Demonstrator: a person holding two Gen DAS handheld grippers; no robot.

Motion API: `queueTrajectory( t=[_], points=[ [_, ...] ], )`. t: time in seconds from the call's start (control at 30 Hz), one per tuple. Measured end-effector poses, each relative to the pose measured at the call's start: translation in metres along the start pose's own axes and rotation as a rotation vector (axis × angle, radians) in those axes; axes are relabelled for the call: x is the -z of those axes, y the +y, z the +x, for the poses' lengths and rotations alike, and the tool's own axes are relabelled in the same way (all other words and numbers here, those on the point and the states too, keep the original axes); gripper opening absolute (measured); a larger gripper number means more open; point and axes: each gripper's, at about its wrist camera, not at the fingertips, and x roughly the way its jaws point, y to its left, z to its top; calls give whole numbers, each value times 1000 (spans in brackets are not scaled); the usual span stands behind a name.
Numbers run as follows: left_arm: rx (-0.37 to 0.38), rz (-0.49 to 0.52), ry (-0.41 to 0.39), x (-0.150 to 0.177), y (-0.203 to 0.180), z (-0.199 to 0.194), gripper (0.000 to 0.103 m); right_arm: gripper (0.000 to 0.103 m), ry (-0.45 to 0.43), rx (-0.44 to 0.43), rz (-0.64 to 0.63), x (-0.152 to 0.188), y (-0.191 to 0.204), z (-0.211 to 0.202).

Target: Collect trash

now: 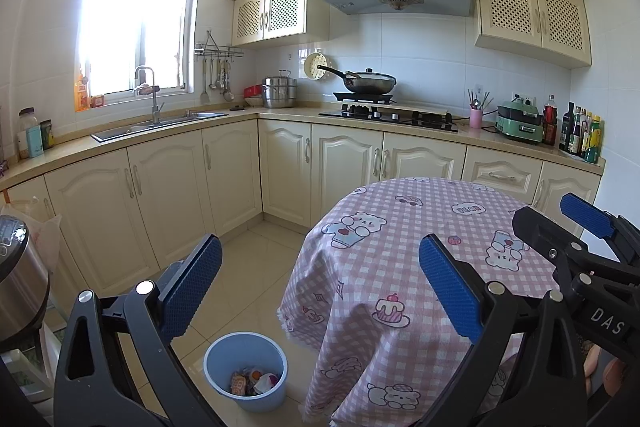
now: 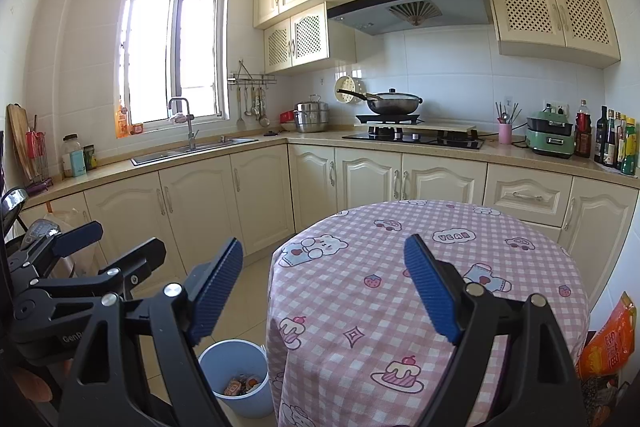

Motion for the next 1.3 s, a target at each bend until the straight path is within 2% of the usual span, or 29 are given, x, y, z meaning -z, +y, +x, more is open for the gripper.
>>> queueTrajectory(
  t=[1.3],
  points=[
    [-7, 0, 8, 10, -1, 1, 95, 84, 4, 2, -1, 2, -5, -1]
  ],
)
